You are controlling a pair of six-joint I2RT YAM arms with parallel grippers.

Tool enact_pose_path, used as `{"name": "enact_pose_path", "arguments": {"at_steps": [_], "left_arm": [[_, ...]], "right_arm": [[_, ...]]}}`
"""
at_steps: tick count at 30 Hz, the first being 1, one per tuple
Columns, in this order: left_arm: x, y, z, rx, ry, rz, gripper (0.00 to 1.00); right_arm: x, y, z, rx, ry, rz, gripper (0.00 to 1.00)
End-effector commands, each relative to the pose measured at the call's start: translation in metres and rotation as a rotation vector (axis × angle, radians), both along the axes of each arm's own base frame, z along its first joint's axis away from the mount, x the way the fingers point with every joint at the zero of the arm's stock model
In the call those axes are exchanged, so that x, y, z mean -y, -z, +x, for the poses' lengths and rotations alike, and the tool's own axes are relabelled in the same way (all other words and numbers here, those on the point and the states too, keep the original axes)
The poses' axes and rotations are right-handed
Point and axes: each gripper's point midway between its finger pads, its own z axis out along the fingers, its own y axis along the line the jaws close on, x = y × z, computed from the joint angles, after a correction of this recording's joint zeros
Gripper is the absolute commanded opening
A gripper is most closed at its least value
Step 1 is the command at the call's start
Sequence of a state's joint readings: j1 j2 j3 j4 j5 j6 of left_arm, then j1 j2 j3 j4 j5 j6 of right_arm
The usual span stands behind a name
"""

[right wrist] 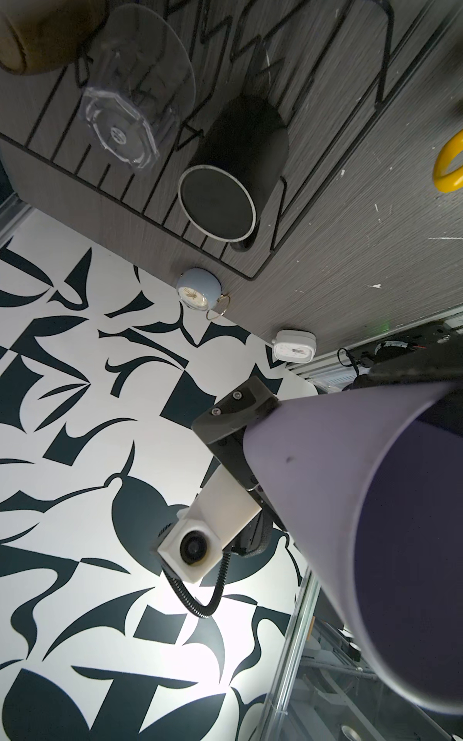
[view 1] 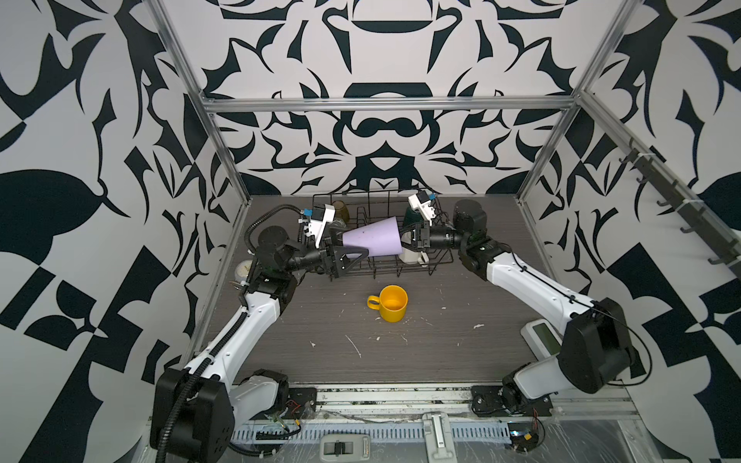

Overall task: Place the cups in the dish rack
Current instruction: 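Grasp the lavender cup base with the left gripper while the right gripper holds it, then open the right gripper and withdraw it while the left gripper lifts the lavender cup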

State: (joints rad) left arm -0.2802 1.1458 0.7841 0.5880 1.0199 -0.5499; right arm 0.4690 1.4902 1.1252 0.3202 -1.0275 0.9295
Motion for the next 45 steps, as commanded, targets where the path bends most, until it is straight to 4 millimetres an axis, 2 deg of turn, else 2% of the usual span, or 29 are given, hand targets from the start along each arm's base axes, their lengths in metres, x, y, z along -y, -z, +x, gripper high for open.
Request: {"name": "enact_pose_path", "arguments": {"at_steps": [1, 20, 21, 35, 40, 45], "left_arm": [[0.004, -0.007, -0.009, 0.050, 0.059, -0.007, 1.00], [0.011, -0.015, -0.026, 0.080, 0.160, -0.027, 0.86], [0.010, -0.016, -0.027, 0.080, 0.160, -0.030, 0.82], [0.007, -0.023, -0.033, 0.148, 0.150, -0.059, 0.84], [0.006, -0.024, -0.034, 0.168, 0.136, -0.068, 0.94], [0.004, -0.023, -0.032, 0.191, 0.107, -0.075, 0.98]], "right_arm": [[-0.004, -0.040, -0.009, 0.111, -0.039, 0.078, 0.00], [-0.013, -0.036, -0.006, 0.073, -0.082, 0.117, 0.00], [-0.014, -0.035, -0.006, 0.072, -0.084, 0.119, 0.00], [-0.016, -0.031, -0.008, 0.049, -0.120, 0.140, 0.00], [-0.015, -0.029, -0.010, 0.046, -0.123, 0.137, 0.00], [-0.013, -0.030, -0.013, 0.055, -0.122, 0.128, 0.00]]}}
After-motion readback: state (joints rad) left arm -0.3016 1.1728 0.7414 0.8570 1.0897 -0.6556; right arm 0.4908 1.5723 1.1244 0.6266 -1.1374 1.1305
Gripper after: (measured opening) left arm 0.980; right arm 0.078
